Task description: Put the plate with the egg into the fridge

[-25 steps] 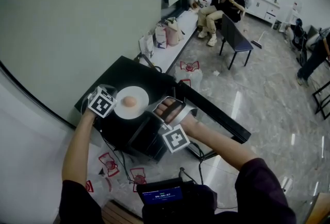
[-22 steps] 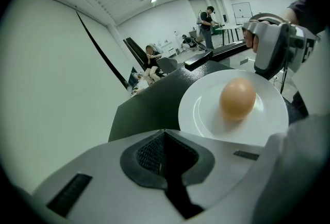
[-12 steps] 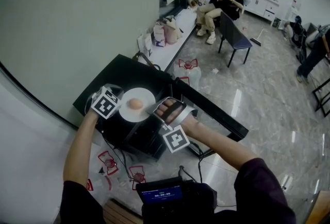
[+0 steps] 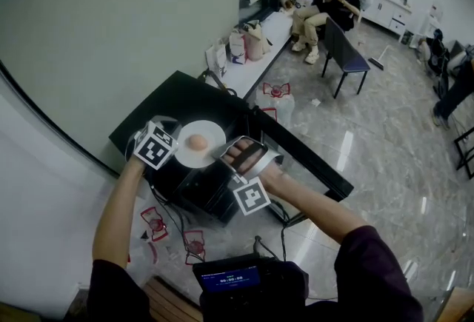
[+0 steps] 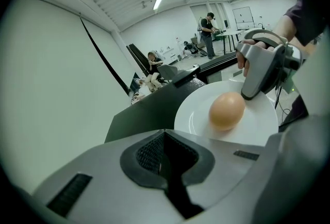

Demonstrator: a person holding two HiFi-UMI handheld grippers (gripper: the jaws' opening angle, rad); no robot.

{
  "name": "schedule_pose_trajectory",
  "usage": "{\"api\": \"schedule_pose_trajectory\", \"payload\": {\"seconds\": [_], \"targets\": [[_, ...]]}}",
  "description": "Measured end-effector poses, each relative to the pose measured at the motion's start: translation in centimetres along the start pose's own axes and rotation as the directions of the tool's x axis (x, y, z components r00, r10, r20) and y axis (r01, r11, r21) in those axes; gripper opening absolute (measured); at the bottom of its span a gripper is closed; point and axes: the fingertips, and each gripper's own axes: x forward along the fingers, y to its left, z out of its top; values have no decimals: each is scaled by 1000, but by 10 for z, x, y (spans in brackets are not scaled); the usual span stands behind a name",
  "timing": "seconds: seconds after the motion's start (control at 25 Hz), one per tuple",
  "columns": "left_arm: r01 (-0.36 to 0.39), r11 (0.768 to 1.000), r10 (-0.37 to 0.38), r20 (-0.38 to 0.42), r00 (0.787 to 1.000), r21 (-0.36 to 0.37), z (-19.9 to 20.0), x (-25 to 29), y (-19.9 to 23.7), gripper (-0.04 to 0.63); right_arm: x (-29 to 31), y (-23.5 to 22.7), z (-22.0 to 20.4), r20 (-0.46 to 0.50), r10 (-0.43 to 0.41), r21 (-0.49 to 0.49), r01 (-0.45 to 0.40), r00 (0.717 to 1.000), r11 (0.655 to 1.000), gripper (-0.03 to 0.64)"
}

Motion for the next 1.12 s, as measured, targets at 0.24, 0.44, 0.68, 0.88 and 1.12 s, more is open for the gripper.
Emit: {"api": "schedule_pose_trajectory", "payload": {"seconds": [0.24, 0.44, 0.68, 0.88, 1.12], "targets": [[-74, 995, 77, 51, 996, -60, 12, -39, -20, 8, -25, -8, -1, -7, -95, -67, 94, 995, 993, 20], [-120, 989, 130, 111, 985, -87, 24, -77, -53, 8, -56, 2, 10, -20, -129, -62, 128, 991, 990, 20], [-141, 983, 165, 245, 955, -114, 51, -141, -106, 8, -112, 12, 25, -118, -201, -34, 199, 972, 979, 20], [-175, 966, 234, 351, 907, -190, 51, -170, -162, 8, -141, 56, 49, -151, -197, -2, 199, 969, 980, 20], [-172, 926, 290, 342, 894, -336, 2, -144, -240, 9, -146, 153, 66, -158, -109, 35, 115, 981, 993, 20]]}}
